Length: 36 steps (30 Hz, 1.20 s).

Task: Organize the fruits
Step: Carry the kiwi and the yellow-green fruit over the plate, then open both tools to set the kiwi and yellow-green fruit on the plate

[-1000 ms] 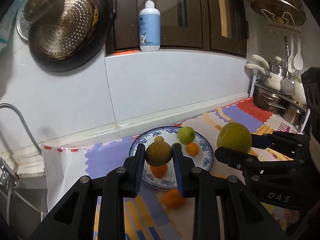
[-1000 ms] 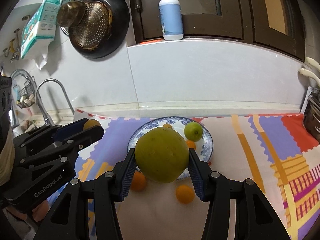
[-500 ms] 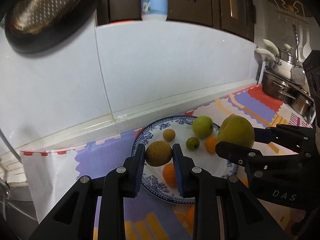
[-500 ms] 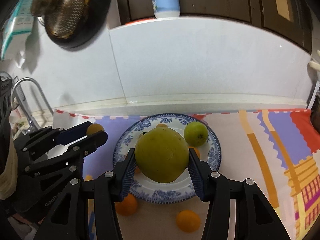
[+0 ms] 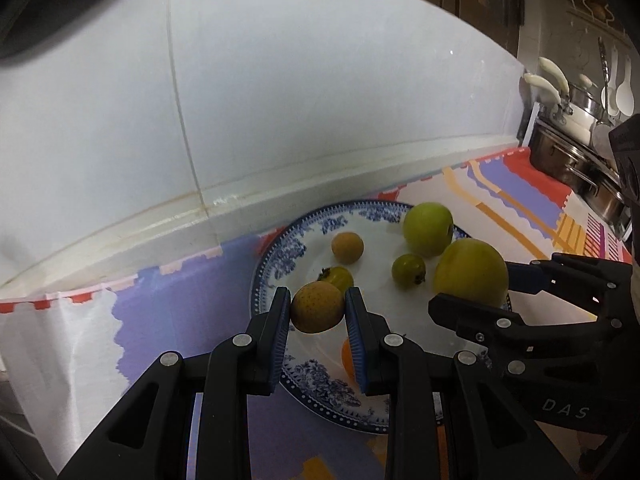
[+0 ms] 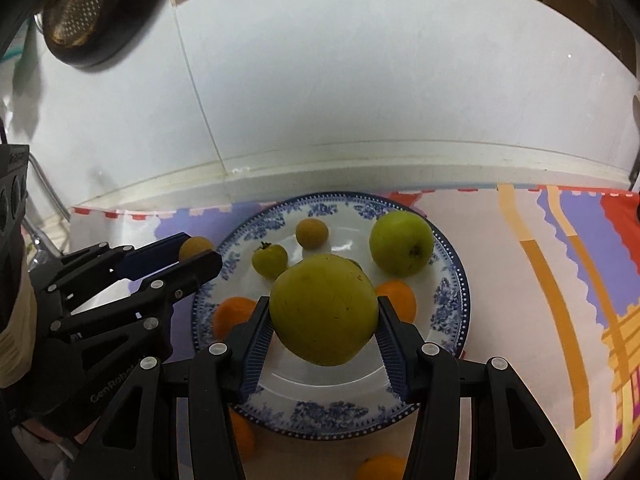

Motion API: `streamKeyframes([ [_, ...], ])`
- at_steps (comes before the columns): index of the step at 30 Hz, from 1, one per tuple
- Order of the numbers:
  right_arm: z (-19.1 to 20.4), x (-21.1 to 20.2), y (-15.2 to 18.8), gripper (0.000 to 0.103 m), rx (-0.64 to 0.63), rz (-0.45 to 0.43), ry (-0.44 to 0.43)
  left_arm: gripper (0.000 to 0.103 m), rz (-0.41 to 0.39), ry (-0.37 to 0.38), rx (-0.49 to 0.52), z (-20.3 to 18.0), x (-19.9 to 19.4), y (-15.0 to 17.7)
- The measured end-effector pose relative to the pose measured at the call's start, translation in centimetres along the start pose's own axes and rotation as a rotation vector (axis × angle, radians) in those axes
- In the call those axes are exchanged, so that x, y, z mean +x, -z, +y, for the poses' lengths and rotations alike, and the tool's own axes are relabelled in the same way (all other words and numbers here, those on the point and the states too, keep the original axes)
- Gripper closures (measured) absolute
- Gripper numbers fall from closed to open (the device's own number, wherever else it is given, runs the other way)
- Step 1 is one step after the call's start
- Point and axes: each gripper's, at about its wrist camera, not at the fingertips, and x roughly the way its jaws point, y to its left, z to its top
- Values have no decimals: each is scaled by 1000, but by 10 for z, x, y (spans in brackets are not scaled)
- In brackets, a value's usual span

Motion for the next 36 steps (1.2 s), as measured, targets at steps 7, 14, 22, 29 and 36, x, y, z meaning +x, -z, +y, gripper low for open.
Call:
streamKeyframes([
  [7, 0, 10, -2, 52, -2, 18, 5, 75, 32, 33, 4, 2, 13, 0],
  [14, -3, 13, -4, 51, 1, 31, 29, 72, 38, 26, -3, 3, 13, 1],
  [22, 4, -20, -6, 47, -39, -60, 57, 63, -8, -4, -12, 0, -20, 0],
  [29, 5, -57, -2, 47, -29, -122, 49, 57, -73, -42, -39, -8, -65, -1],
  [36, 4, -89, 7, 47, -35, -163, 42, 50, -122, -74, -66, -19, -102, 3],
])
